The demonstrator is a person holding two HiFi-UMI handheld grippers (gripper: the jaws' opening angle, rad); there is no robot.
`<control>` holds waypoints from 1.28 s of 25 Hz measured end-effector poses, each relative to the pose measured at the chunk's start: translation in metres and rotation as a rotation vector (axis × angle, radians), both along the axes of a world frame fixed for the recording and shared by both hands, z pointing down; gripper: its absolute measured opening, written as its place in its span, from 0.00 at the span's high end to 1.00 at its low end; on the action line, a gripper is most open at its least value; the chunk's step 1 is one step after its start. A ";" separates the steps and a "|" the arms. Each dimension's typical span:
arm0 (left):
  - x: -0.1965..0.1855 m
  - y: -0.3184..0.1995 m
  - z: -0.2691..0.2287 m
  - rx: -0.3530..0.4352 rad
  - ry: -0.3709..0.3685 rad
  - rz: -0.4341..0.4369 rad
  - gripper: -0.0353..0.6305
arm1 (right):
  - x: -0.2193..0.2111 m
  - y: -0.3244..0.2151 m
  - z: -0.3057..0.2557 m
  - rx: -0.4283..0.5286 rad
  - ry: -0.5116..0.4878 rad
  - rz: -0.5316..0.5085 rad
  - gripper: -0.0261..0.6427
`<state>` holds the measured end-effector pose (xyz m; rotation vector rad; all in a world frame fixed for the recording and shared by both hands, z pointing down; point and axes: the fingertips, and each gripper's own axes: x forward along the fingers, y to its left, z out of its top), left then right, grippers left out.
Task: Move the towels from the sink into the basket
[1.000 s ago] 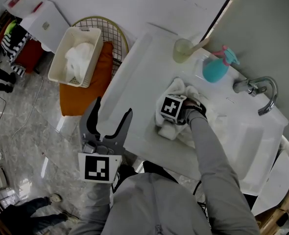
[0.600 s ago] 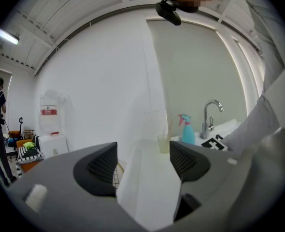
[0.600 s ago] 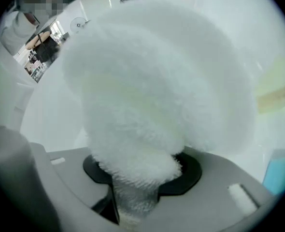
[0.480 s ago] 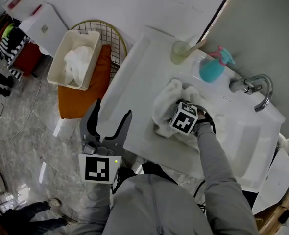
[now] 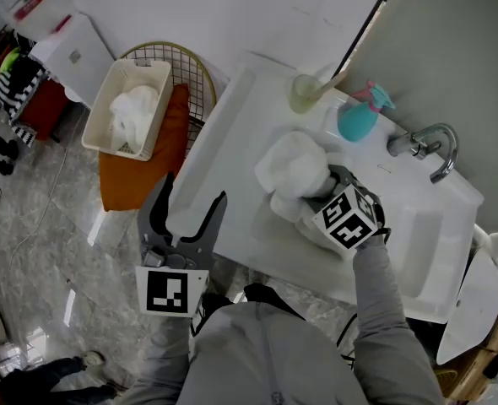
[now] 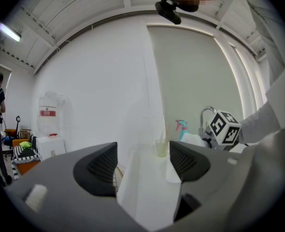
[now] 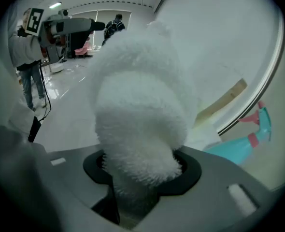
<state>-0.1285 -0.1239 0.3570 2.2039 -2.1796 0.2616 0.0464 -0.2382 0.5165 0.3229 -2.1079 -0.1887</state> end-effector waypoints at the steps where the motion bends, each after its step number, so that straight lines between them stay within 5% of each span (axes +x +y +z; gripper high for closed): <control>1: -0.002 0.002 -0.002 0.005 0.003 0.000 0.39 | 0.000 -0.002 -0.011 0.031 -0.020 0.015 0.65; 12: -0.029 0.036 -0.017 0.046 0.008 -0.012 0.40 | -0.028 0.000 -0.131 0.317 -0.202 0.068 0.65; 19: -0.076 0.082 -0.033 0.085 -0.007 -0.068 0.40 | -0.111 0.044 -0.178 0.404 -0.320 -0.017 0.65; 32: -0.219 0.212 -0.043 0.127 -0.051 -0.273 0.39 | -0.302 0.142 -0.193 0.416 -0.437 -0.176 0.65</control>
